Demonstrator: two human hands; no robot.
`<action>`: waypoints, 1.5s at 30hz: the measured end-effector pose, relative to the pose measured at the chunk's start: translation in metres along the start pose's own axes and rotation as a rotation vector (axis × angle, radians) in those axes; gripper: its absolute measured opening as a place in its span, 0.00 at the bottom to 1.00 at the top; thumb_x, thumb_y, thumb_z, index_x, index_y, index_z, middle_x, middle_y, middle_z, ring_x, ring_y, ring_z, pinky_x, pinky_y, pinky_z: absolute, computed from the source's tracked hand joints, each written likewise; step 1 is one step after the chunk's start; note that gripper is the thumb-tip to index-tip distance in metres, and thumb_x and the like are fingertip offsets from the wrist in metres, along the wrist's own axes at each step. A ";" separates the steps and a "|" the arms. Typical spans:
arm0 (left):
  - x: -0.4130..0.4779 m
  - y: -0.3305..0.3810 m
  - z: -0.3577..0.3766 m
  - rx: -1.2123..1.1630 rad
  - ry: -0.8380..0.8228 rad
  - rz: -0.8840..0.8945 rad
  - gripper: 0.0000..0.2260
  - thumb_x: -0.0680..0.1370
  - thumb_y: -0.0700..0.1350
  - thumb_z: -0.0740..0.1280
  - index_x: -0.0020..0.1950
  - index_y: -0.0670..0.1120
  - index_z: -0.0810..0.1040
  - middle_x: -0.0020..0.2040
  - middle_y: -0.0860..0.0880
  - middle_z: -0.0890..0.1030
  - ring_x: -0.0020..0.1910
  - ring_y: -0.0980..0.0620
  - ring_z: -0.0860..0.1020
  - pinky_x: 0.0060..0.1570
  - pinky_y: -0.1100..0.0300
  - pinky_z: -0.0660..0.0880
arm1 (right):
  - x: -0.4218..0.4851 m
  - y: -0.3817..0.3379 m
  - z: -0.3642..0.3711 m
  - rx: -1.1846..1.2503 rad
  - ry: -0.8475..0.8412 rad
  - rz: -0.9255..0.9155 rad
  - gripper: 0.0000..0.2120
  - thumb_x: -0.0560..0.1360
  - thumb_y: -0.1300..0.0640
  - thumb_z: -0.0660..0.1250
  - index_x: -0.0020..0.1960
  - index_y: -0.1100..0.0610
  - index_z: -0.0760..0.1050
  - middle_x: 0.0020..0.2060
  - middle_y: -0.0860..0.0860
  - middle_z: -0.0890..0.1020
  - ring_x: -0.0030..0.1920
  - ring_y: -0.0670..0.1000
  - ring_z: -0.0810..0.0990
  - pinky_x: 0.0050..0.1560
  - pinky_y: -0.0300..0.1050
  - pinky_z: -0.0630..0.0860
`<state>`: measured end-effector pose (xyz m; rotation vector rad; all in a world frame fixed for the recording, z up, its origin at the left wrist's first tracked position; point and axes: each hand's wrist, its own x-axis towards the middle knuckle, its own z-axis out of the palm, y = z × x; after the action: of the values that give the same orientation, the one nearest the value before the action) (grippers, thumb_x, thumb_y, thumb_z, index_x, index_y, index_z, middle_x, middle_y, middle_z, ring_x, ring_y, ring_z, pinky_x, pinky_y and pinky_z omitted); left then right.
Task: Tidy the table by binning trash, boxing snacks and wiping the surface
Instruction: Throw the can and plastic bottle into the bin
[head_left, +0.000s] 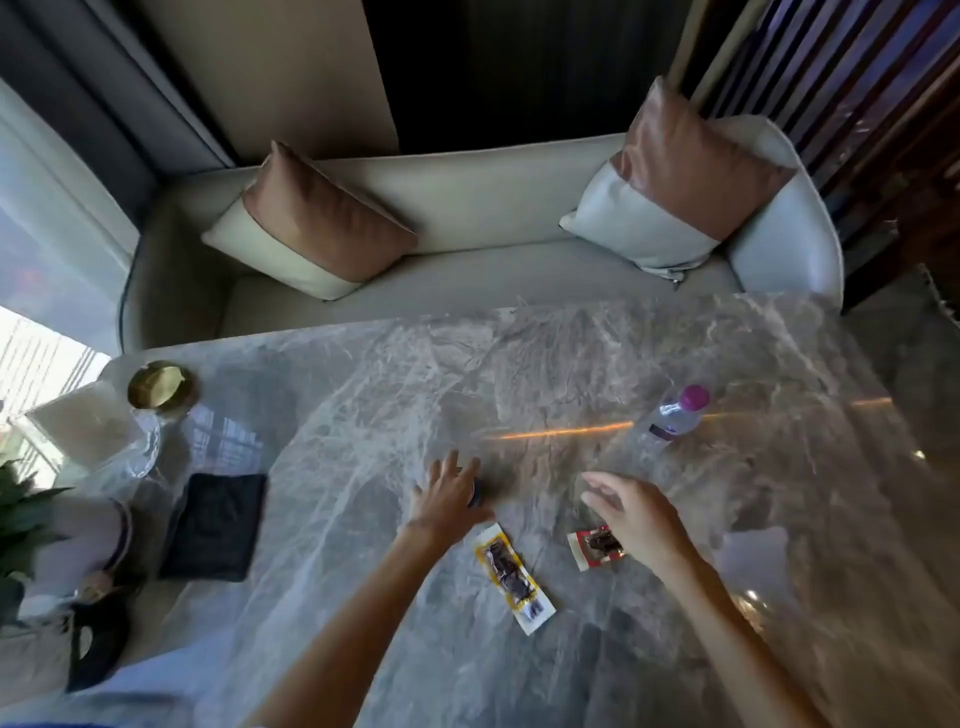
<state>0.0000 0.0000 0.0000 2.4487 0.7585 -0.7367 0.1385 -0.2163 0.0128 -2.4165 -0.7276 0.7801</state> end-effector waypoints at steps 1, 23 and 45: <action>0.002 0.000 0.001 -0.003 -0.014 -0.003 0.35 0.74 0.56 0.69 0.76 0.52 0.56 0.77 0.45 0.54 0.75 0.41 0.56 0.68 0.37 0.65 | 0.010 -0.002 0.008 0.041 -0.030 0.005 0.16 0.76 0.49 0.66 0.63 0.48 0.77 0.56 0.47 0.83 0.56 0.46 0.81 0.55 0.40 0.75; 0.020 -0.021 0.026 -0.127 0.174 -0.015 0.33 0.73 0.52 0.70 0.74 0.49 0.61 0.71 0.46 0.67 0.67 0.43 0.69 0.61 0.52 0.71 | 0.017 -0.002 0.044 0.102 -0.066 0.059 0.14 0.77 0.52 0.65 0.62 0.49 0.78 0.54 0.47 0.84 0.54 0.43 0.81 0.52 0.32 0.73; 0.024 0.075 0.033 -0.124 0.199 -0.042 0.28 0.73 0.53 0.70 0.70 0.50 0.64 0.67 0.47 0.70 0.65 0.43 0.70 0.55 0.48 0.76 | 0.080 0.087 -0.080 0.291 0.209 -0.040 0.38 0.66 0.65 0.76 0.72 0.58 0.63 0.67 0.55 0.70 0.69 0.53 0.68 0.65 0.34 0.60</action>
<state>0.0512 -0.0652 -0.0191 2.4227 0.9043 -0.4507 0.2737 -0.2538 -0.0120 -2.1716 -0.5376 0.5627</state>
